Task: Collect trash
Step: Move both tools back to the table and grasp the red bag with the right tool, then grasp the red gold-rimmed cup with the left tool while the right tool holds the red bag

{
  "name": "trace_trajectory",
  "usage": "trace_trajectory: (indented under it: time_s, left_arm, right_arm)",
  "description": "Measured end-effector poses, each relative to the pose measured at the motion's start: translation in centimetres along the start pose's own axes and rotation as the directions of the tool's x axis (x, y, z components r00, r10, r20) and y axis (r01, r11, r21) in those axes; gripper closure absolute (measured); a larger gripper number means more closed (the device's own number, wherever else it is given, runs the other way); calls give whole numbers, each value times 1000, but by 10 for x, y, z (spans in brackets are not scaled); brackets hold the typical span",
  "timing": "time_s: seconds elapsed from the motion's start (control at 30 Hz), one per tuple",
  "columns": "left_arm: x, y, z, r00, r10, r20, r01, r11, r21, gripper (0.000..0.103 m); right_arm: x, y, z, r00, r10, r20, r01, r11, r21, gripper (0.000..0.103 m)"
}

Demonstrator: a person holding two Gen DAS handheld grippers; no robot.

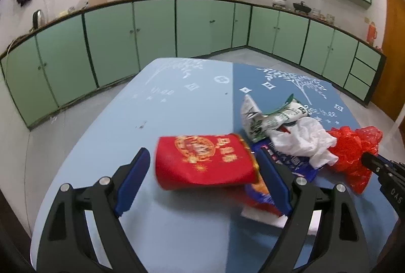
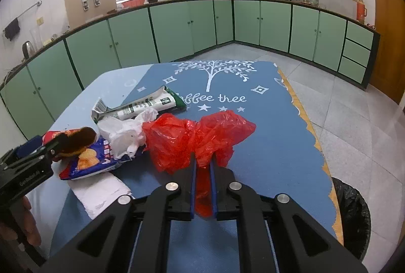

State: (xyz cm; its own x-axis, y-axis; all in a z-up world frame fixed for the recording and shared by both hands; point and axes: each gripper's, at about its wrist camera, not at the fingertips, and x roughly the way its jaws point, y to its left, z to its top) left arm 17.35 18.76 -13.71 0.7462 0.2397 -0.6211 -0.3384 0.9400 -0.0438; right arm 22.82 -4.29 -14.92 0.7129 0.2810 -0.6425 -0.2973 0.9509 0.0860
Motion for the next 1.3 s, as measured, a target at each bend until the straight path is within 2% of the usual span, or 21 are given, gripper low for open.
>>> trace_trajectory:
  time_s: [0.43, 0.7, 0.83, 0.97, 1.1, 1.27, 1.3]
  left_arm:
    - [-26, 42, -17, 999, 45, -1, -45, 998, -53, 22]
    - [-27, 24, -22, 1000, -13, -19, 13, 1000, -16, 22]
    - [-17, 15, -27, 998, 32, -52, -32, 999, 7, 22]
    - [-10, 25, -29, 995, 54, -80, -58, 997, -42, 22]
    - [-13, 35, -29, 995, 65, -73, -71, 994, -82, 32]
    - [-15, 39, -28, 996, 65, -67, -72, 992, -101, 56]
    - [-16, 40, -27, 996, 63, -64, -70, 992, -106, 58]
  right_arm:
    - [-12, 4, -5, 1000, 2, 0, -2, 1000, -16, 94]
    - [-14, 5, -4, 1000, -7, 5, 7, 1000, -20, 94]
    - [-15, 4, -4, 1000, -8, 10, 8, 1000, -19, 94]
    - [-14, 3, -5, 1000, -8, 9, 8, 1000, -18, 94]
    - [-14, 2, -6, 1000, -6, 7, 6, 1000, -13, 94]
    - [-15, 2, -7, 1000, 3, 8, -2, 1000, -19, 93]
    - [-15, 1, -7, 1000, 5, 7, -4, 1000, -20, 91]
